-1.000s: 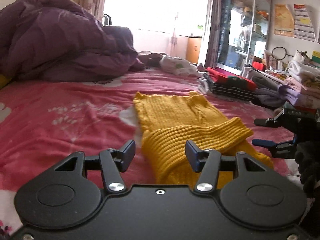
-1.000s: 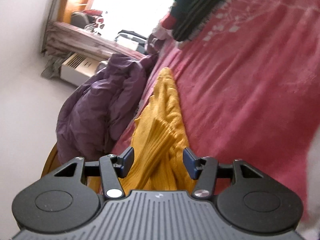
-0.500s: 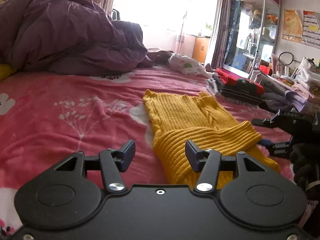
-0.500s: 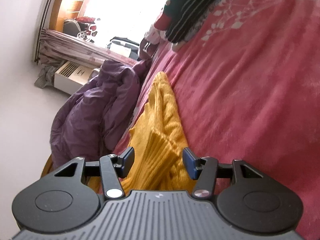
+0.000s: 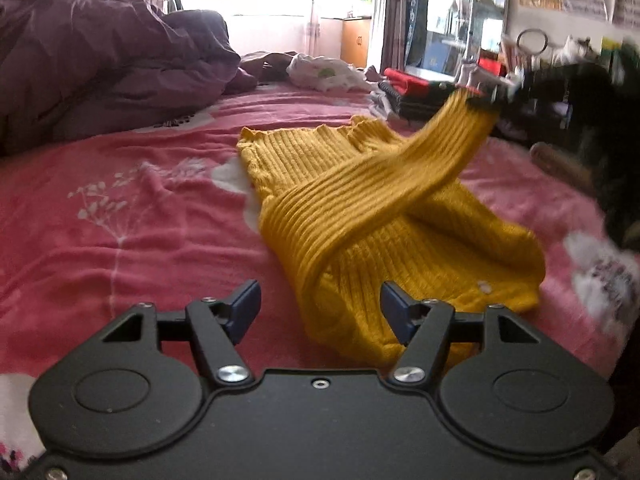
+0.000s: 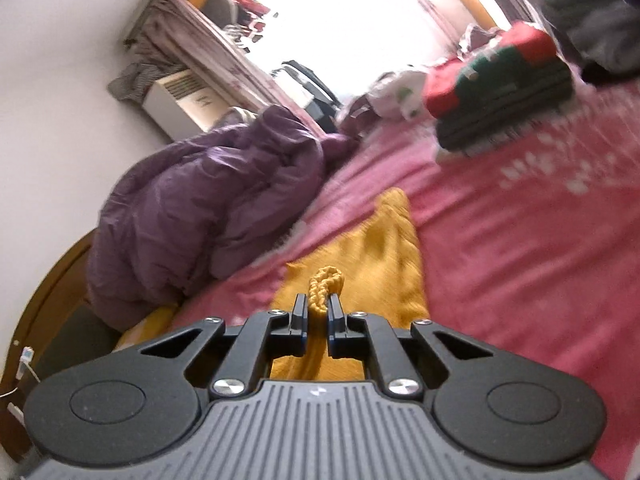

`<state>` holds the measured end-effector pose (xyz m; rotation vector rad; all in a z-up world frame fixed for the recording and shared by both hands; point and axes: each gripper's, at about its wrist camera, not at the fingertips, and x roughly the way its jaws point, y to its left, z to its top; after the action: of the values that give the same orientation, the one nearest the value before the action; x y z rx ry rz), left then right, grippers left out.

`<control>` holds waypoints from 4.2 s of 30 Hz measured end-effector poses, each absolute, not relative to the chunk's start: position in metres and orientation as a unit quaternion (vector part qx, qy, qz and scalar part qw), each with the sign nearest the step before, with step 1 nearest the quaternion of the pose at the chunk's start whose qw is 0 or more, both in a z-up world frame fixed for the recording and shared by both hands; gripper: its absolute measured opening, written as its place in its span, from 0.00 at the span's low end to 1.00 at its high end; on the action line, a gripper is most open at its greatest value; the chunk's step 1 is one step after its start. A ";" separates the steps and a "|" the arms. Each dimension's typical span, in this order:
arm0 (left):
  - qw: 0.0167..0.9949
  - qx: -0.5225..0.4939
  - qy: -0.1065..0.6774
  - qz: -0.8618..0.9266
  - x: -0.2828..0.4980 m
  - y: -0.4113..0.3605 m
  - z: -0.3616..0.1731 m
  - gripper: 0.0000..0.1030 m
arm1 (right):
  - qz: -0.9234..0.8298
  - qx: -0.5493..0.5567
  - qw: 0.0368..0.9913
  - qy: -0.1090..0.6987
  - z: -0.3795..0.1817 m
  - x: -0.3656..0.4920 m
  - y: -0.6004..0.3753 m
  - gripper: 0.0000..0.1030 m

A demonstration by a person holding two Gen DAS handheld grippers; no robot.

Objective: Fold clothes

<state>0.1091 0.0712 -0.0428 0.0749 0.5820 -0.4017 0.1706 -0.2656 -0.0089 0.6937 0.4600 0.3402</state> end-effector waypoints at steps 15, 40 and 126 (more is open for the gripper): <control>0.933 0.163 0.231 -0.224 0.095 0.015 -0.046 0.22 | 0.155 0.320 0.919 0.171 0.030 0.142 -0.301 0.10; 0.940 -0.006 0.236 -0.247 0.129 0.081 -0.026 0.24 | 0.074 0.380 0.892 0.235 -0.065 0.142 -0.366 0.10; 0.937 0.099 0.235 -0.240 0.364 0.015 -0.021 0.25 | 0.151 0.453 0.848 0.228 -0.143 0.137 -0.384 0.06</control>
<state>0.3640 0.0150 -0.0212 0.2022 0.4795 -0.4909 0.1369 -0.3842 -0.1427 0.9548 0.4812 0.3191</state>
